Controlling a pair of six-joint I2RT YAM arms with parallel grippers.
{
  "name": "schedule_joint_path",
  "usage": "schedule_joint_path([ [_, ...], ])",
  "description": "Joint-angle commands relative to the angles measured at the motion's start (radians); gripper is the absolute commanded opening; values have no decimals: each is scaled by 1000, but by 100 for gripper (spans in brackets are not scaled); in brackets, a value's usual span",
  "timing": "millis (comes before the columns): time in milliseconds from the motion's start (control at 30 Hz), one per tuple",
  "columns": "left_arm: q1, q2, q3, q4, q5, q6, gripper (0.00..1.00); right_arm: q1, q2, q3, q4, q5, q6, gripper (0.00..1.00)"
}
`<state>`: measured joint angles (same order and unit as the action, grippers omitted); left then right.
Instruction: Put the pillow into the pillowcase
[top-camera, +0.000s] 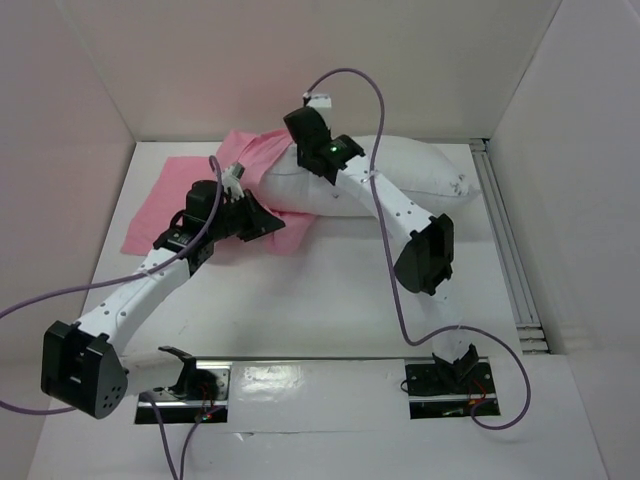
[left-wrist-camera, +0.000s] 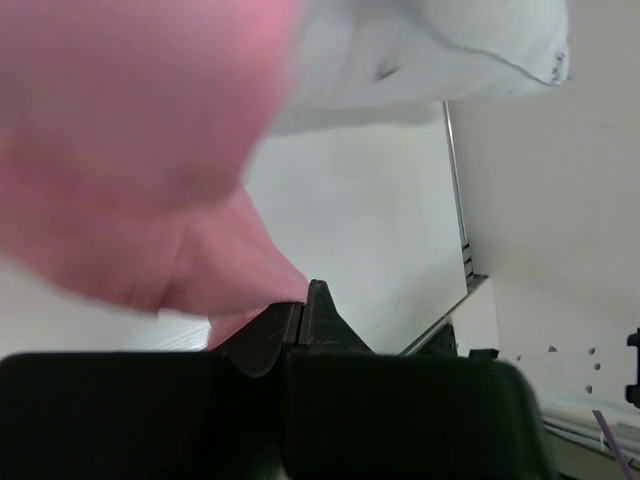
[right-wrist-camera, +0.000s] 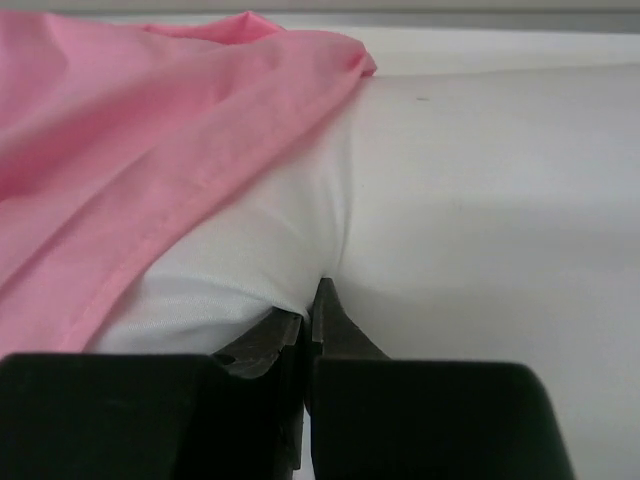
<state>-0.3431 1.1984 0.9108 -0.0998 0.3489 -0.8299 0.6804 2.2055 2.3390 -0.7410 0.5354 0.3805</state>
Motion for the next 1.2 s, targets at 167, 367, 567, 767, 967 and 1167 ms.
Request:
schedule_joint_path([
  [167, -94, -108, -72, -84, 87, 75, 0, 102, -93, -369, 236, -113, 120, 0],
  [367, -105, -145, 83, -446, -282, 138, 65, 102, -181, -510, 295, -175, 120, 0],
  [567, -158, -108, 226, -624, -736, 83, 64, 93, -242, -569, 315, -235, 120, 0],
  [767, -240, 15, 328, -755, -1057, 26, 69, 93, -230, -538, 281, -244, 120, 0],
  [967, -319, 87, 338, -831, -1160, -32, 87, 93, -221, -517, 270, -244, 120, 0],
  [1167, -320, 148, 316, -865, -1189, -118, 73, 93, -221, -506, 270, -244, 120, 0],
])
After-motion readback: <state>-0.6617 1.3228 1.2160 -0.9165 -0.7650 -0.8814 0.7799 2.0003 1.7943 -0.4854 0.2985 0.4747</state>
